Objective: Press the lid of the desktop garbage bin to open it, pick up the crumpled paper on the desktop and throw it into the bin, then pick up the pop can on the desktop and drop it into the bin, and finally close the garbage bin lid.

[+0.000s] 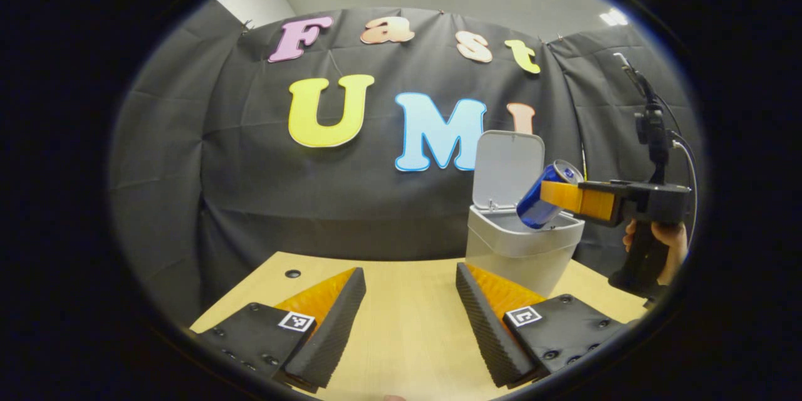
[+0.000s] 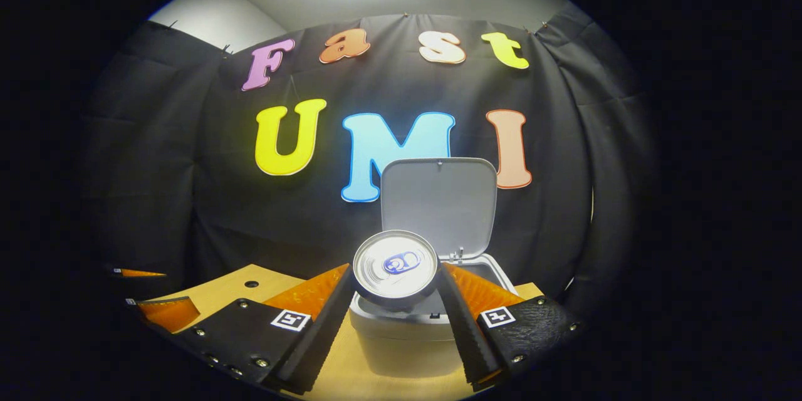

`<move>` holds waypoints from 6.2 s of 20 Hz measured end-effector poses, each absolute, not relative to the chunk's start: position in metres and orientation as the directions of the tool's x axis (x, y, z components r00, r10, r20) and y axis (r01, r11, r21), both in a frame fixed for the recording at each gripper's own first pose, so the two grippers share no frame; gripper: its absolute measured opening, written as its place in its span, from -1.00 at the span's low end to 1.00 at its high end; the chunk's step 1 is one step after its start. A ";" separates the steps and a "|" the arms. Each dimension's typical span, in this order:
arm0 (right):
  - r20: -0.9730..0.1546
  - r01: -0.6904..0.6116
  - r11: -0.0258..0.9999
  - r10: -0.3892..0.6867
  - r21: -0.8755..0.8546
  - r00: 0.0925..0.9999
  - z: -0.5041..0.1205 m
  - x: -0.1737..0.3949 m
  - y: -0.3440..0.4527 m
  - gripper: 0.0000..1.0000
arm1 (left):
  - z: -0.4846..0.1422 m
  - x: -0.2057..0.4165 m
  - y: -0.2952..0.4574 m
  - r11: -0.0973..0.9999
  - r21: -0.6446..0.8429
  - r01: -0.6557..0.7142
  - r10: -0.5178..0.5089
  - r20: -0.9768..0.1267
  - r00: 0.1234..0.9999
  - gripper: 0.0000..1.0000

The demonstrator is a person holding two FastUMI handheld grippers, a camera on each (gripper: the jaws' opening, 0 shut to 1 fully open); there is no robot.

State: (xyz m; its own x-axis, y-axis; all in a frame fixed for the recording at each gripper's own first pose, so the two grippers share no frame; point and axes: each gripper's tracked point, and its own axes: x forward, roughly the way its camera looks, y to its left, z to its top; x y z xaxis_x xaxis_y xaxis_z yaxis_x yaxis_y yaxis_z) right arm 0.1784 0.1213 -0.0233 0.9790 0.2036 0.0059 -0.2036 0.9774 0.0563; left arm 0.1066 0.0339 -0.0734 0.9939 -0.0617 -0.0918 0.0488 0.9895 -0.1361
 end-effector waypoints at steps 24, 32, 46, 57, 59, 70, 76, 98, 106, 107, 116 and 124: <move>-0.011 -0.161 0.987 0.161 0.017 0.987 -0.006 0.186 0.114 0.73 | -0.073 0.102 0.039 0.987 -0.149 0.061 -0.073 -0.077 0.994 0.90; 0.030 -0.042 0.999 0.041 0.025 0.999 0.048 0.224 0.094 0.73 | -0.063 0.104 0.055 0.989 -0.081 0.125 -0.128 -0.044 0.991 1.00; 0.085 0.027 0.997 -0.032 0.066 0.996 0.113 0.317 0.068 0.73 | -0.059 0.114 0.054 0.991 -0.102 0.087 -0.091 -0.038 0.995 0.90; 0.089 0.047 0.999 -0.048 0.009 0.995 0.118 0.360 0.073 0.72 | -0.072 0.122 0.075 0.989 -0.147 0.007 -0.016 -0.060 0.998 0.70; 0.079 0.038 0.999 -0.038 0.006 0.996 0.115 0.362 0.074 0.73 | -0.080 0.121 0.088 0.989 -0.148 -0.006 -0.003 -0.064 0.998 0.85; 0.041 -0.019 0.996 0.016 0.087 0.999 0.099 0.327 0.074 0.77 | -0.074 0.109 0.085 0.992 -0.128 -0.008 0.002 -0.050 0.999 0.70; 0.011 -0.041 0.996 0.040 0.082 0.999 0.080 0.292 0.075 0.76 | -0.067 0.093 0.072 0.992 -0.129 -0.002 -0.003 -0.037 0.999 1.00; -0.141 -0.051 0.998 0.054 0.023 0.989 -0.056 0.251 0.095 0.77 | -0.068 0.083 0.070 0.996 -0.091 0.010 -0.014 -0.039 0.999 0.85; -0.091 -0.044 0.998 0.049 0.055 0.995 -0.069 0.262 0.093 0.96 | -0.071 0.081 0.070 0.996 -0.092 -0.004 -0.001 -0.050 0.999 0.90; -0.079 -0.042 0.998 0.047 0.056 0.996 -0.068 0.263 0.093 0.96 | -0.073 0.082 0.071 0.996 -0.093 -0.008 0.003 -0.052 0.999 0.90; 0.003 -0.034 0.998 0.034 0.055 0.999 -0.071 0.264 0.093 0.98 | -0.072 0.077 0.067 0.995 -0.090 -0.030 0.024 -0.062 0.998 1.00; 0.032 -0.033 0.998 0.031 0.061 0.999 -0.075 0.265 0.093 0.99 | -0.053 0.073 0.047 0.995 -0.087 -0.040 0.037 -0.039 0.999 1.00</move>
